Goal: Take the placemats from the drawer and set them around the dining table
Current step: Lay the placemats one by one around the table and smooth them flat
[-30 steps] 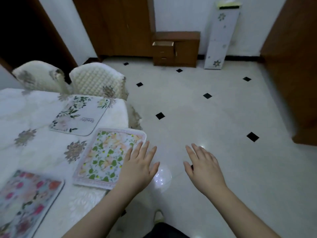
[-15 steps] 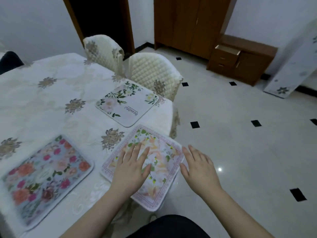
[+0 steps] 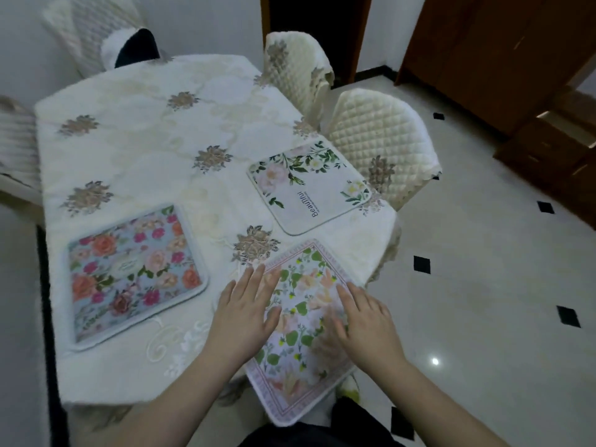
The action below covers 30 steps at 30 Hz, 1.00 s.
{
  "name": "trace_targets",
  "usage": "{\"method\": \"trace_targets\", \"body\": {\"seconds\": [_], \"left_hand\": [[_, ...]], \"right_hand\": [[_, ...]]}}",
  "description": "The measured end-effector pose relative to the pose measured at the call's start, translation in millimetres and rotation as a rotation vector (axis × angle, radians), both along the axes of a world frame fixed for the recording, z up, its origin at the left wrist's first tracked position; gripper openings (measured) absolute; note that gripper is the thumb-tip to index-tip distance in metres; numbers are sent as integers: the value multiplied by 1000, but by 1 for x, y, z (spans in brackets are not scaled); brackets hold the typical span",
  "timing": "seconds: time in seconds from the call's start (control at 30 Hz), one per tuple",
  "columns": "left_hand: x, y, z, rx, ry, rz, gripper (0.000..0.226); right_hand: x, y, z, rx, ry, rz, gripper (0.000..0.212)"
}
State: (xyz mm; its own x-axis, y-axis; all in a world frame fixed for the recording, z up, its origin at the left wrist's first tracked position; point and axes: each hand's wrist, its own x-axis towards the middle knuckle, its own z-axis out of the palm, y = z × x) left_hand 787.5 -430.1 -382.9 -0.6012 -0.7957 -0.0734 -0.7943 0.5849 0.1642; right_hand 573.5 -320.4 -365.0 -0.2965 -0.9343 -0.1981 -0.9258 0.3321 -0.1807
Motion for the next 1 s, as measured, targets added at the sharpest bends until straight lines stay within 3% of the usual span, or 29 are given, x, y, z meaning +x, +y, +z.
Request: {"method": "trace_targets", "body": {"seconds": [0.43,0.67,0.87,1.0], "left_hand": [[-34,51,-35,109,-90,440,63],[-32,71,-61,269,-156,528,68],[-24,76,-65,334,-190,589,62],[-20,76,-73,340,-82,625,58]], "right_hand": [[-84,-41,-55,62,-25,411,76],[-92,-62,-68,82,-67,463,58],[-91,-75,-77,169,-38,478,60],[-83,-75,-78,161,13,450,58]]}}
